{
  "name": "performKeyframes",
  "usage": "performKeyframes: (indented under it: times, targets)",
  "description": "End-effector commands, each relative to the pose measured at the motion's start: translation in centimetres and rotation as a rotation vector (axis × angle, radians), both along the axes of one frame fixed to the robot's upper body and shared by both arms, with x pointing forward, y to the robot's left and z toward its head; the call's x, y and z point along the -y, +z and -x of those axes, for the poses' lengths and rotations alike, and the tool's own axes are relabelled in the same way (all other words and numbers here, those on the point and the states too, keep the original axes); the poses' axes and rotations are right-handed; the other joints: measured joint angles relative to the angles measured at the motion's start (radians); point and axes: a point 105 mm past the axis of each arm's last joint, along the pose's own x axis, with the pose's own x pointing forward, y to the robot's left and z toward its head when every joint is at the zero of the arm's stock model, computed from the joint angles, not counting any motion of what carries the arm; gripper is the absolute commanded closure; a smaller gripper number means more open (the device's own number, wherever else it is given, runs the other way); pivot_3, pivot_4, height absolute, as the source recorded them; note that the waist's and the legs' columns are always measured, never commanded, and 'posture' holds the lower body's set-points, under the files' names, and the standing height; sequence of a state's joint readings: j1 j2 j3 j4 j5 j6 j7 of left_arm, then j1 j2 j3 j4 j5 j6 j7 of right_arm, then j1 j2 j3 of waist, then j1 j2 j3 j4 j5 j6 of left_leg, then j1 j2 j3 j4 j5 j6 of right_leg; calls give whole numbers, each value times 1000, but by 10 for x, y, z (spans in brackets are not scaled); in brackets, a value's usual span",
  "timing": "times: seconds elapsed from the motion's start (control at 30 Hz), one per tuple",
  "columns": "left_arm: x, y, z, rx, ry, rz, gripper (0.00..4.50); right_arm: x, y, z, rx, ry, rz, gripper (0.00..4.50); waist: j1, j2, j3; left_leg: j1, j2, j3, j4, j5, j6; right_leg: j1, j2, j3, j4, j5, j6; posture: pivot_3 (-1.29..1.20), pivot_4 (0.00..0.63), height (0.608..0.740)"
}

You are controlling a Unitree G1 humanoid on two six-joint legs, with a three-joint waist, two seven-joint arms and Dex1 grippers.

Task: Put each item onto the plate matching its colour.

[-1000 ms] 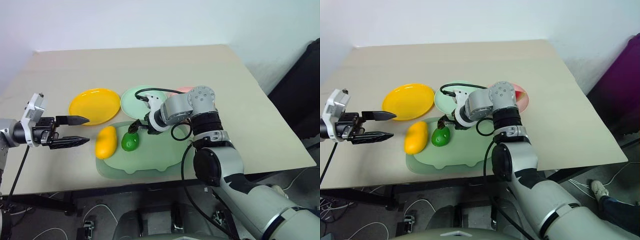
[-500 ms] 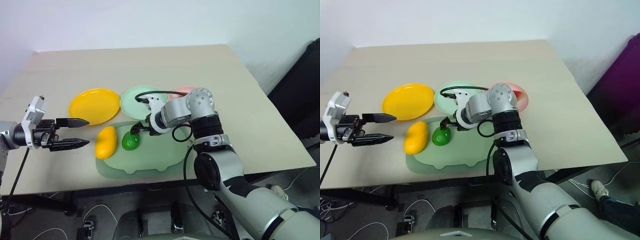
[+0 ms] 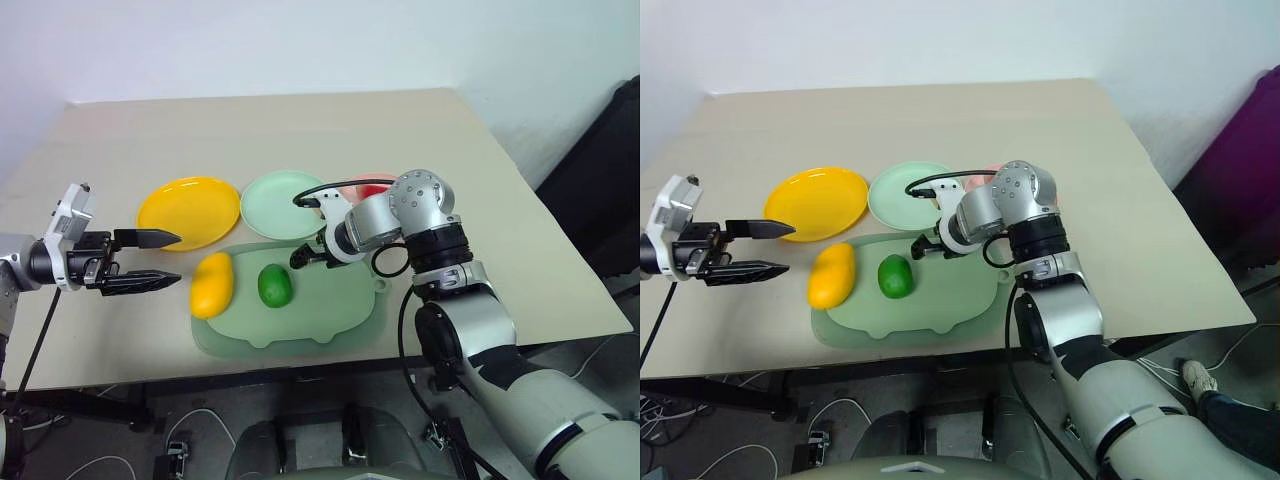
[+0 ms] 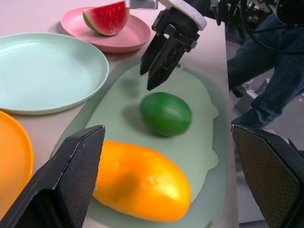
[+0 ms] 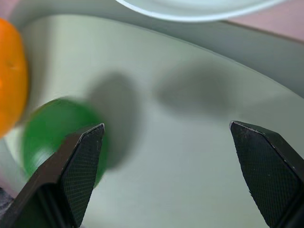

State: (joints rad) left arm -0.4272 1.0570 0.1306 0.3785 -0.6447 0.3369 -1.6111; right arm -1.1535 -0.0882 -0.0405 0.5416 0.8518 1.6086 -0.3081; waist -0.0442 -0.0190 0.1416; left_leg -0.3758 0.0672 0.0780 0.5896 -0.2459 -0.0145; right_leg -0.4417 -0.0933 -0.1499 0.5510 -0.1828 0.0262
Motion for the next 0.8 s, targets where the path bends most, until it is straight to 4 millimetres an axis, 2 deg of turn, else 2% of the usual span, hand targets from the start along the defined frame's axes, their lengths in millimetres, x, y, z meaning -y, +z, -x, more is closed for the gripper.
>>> performKeyframes:
  times: [0.03, 0.2, 0.27, 0.43, 0.5, 0.6, 0.67, 0.8]
  targets:
    - [-1, 7, 0, 28, -6, -2, 0, 6, 11, -3, 39, 12, -5, 25, 0, 0, 0, 0, 0, 0, 0, 0, 0, 0, 0, 0, 0, 0, 0, 0, 150, 740]
    - [-1, 7, 0, 26, -7, 0, 0, 17, 21, -10, 71, -14, 6, 25, 0, 0, 0, 0, 0, 0, 0, 0, 0, 0, 0, 0, 0, 0, 0, 0, 150, 740]
    - [0, 7, 0, 26, -7, 2, 0, 13, 26, -10, 72, -11, -20, 25, 0, 0, 0, 0, 0, 0, 0, 0, 0, 0, 0, 0, 0, 0, 0, 0, 150, 740]
    - [1, 7, -1, 27, -12, 1, 0, -8, 37, -7, 13, -22, -189, 25, 0, 0, 0, 0, 0, 0, 0, 0, 0, 0, 1, 0, 0, 0, 0, 0, 150, 740]
    - [1, 7, -1, 27, -12, 2, 0, -21, 49, -4, -7, -11, -297, 25, 0, 0, 0, 0, 1, 0, 0, 0, 0, 0, 1, 0, 0, 0, 0, 0, 150, 740]
    - [0, 7, -1, 26, -11, 0, 0, -34, 59, 2, 1, 45, -364, 25, 1, 0, 0, 0, 1, 0, 0, 0, 0, 0, 1, 0, 1, 0, 0, 0, 150, 740]
    - [0, 7, -2, 26, -10, -2, 0, -43, 61, 8, -28, 82, -410, 25, 0, 0, 0, 0, 1, 0, 0, 0, 0, 0, 0, 0, 1, 0, 0, 0, 150, 740]
    - [0, 8, -1, 23, -11, -3, 0, -60, 52, 29, -26, 214, -392, 25, -1, 0, 0, 0, 1, 0, 1, 0, 0, 0, -2, 0, 1, 0, 0, 0, 150, 740]
